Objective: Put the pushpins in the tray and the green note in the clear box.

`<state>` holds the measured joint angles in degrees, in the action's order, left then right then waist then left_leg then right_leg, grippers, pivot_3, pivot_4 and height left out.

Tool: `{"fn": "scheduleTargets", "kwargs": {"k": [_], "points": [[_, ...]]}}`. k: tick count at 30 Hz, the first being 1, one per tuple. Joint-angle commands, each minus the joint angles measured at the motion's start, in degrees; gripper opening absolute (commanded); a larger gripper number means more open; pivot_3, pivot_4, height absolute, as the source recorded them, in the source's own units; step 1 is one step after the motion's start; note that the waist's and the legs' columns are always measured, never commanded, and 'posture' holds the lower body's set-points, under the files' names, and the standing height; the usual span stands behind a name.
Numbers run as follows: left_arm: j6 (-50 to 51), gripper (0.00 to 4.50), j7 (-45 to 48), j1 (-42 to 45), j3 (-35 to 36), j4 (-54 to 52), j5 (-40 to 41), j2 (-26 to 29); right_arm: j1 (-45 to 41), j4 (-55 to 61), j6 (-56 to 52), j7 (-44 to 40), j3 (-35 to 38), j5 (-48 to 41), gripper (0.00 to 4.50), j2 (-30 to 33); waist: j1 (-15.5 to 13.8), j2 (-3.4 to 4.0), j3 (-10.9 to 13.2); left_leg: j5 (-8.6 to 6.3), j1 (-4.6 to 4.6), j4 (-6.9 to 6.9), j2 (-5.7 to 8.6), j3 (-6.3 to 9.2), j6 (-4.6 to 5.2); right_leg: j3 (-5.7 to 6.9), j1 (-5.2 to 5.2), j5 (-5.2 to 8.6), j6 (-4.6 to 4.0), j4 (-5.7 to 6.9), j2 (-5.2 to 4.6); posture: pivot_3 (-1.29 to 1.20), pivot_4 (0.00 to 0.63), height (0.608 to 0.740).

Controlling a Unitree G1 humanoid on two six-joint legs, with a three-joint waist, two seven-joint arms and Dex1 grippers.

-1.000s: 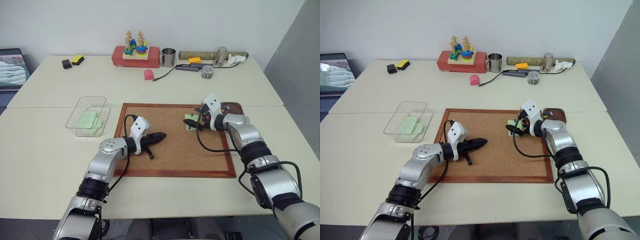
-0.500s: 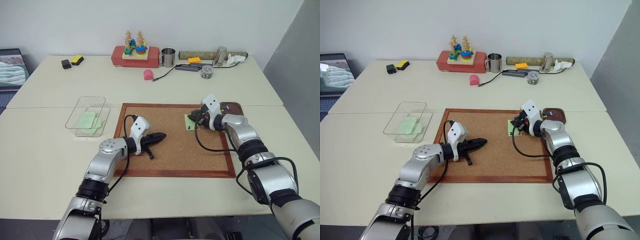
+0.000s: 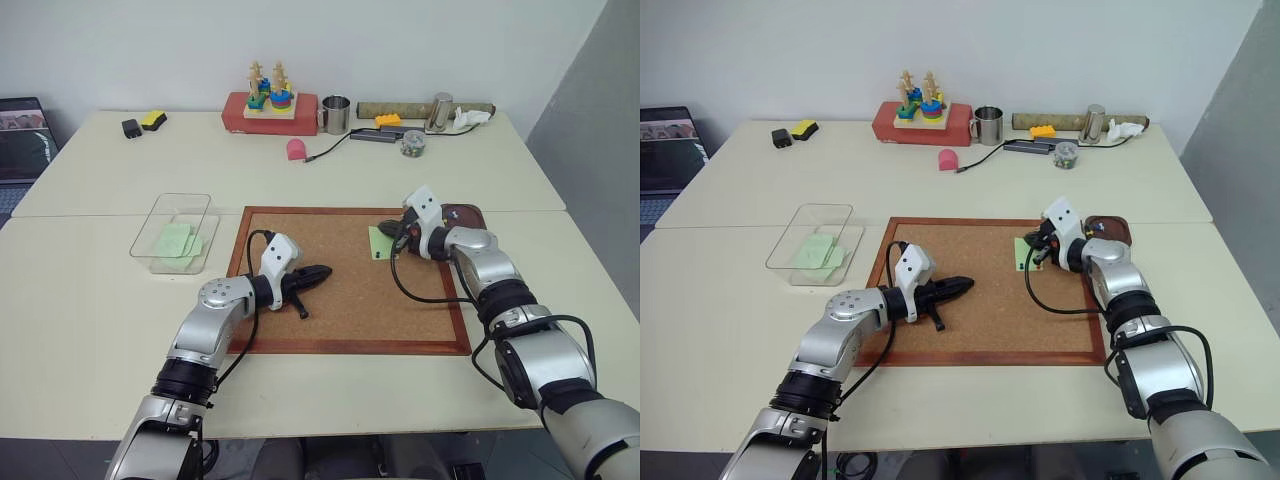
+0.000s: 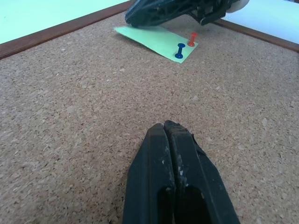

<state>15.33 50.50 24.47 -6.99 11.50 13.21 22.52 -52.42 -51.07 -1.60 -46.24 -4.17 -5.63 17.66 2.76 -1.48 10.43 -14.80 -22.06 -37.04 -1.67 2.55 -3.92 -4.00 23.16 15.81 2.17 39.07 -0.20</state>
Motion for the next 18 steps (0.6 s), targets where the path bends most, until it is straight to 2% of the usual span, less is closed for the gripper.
{"fn": "scheduleTargets", "kwargs": {"k": [1,18], "points": [[0.7,0.00,0.1,-0.6,-1.5,-1.1,-0.9,-0.2,-0.1,6.0,-0.1,-0.4,2.6,-2.2,0.03,0.4,0.2,0.00,0.0,0.00,0.00,0.00,0.00,0.00,0.00,0.00,0.00,0.00,0.00,0.01,0.00,0.00,0.150,0.740],[1.3,0.00,1.0,-0.4,-2.2,-1.3,-0.8,-0.8,2.9,16.6,-9.3,-2.3,6.9,-7.9,0.03,1.1,0.1,0.01,0.0,0.00,0.00,0.00,0.01,0.01,0.00,0.00,-0.01,0.00,0.00,0.00,-0.01,0.00,0.150,0.740]]}}
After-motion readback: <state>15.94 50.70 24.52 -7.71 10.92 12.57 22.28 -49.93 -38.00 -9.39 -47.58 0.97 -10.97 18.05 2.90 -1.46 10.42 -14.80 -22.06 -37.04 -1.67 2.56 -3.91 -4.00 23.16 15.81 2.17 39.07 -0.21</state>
